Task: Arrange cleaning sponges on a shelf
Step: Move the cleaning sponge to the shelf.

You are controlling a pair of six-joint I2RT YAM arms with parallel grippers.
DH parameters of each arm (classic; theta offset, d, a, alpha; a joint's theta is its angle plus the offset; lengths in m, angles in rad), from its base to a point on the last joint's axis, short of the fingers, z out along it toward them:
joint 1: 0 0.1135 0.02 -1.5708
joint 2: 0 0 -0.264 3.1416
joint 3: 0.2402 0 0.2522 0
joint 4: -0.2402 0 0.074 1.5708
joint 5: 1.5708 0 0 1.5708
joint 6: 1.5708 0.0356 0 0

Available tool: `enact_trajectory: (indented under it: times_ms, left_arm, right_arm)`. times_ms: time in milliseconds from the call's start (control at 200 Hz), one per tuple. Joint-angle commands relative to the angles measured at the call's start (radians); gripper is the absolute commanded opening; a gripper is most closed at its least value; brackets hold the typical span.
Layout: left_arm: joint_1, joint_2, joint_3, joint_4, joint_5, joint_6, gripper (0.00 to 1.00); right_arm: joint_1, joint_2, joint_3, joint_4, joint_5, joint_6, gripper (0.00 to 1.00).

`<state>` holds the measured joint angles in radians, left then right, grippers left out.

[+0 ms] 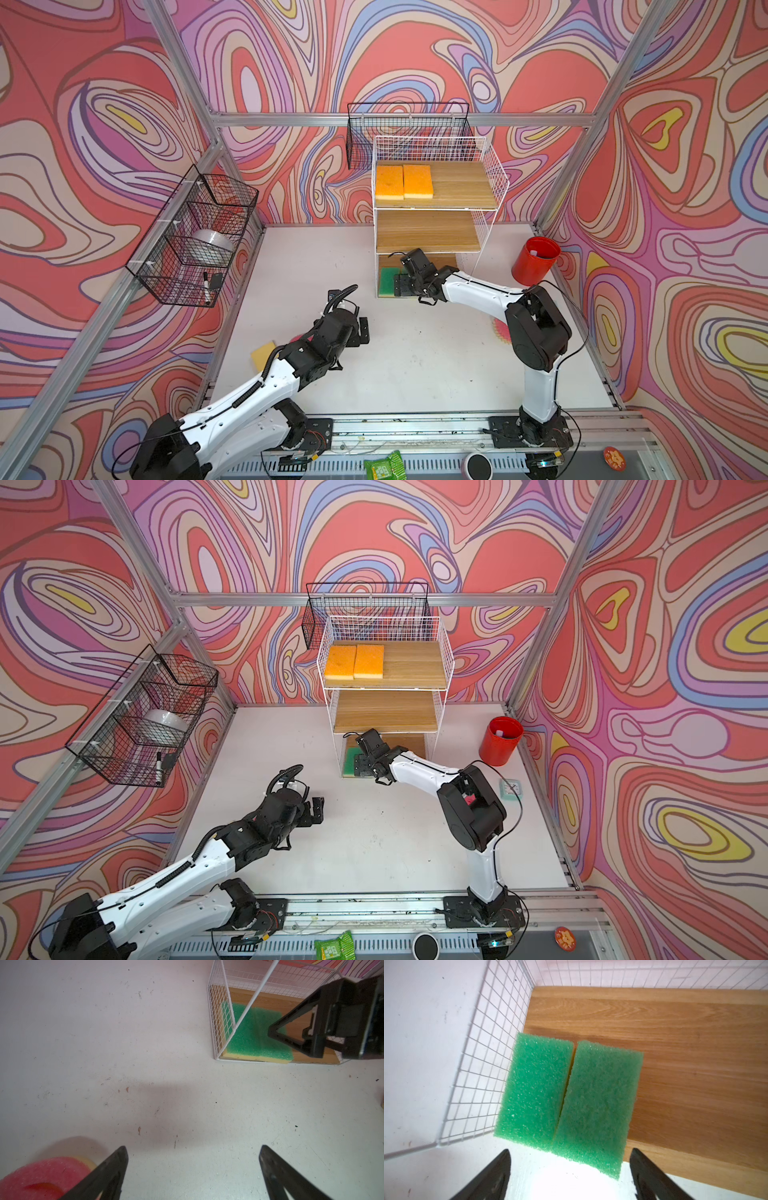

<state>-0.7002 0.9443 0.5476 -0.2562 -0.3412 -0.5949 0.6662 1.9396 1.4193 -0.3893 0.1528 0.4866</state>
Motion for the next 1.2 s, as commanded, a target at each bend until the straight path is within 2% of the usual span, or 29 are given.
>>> enact_trajectory:
  times_ms: [0,285,416,536,721,761,1011,1192]
  left_arm:
    - [0.005,0.012,0.014,0.011,0.003,0.003,1.0]
    - [0.011,0.031,0.025,0.002,0.001,-0.006,1.0]
    - [0.011,0.01,0.013,0.0,-0.005,-0.014,1.0]
    - [0.012,-0.007,0.002,0.005,-0.009,-0.015,1.0]
    - [0.013,-0.003,0.003,0.007,-0.005,-0.014,1.0]
    - [0.014,-0.001,0.003,0.007,-0.005,-0.013,1.0]
    - [0.02,0.001,0.002,0.009,0.001,-0.013,1.0]
    - [0.022,-0.001,0.0,0.012,0.005,-0.013,1.0]
  right_arm:
    - [-0.005,-0.034,-0.028,0.028,-0.001,-0.014,0.93]
    - [-0.005,-0.074,-0.064,0.047,-0.005,-0.018,0.93]
    - [-0.022,-0.099,-0.091,0.065,-0.003,0.003,0.85]
    - [-0.067,-0.123,-0.141,0.108,-0.047,0.035,0.69]
    - [-0.099,-0.114,-0.176,0.146,-0.06,0.052,0.07]
    - [-0.1,-0.108,-0.182,0.155,-0.054,0.058,0.0]
    - [-0.122,-0.063,-0.252,0.296,-0.09,0.126,0.0]
    - [-0.128,-0.071,-0.328,0.407,-0.058,0.168,0.0]
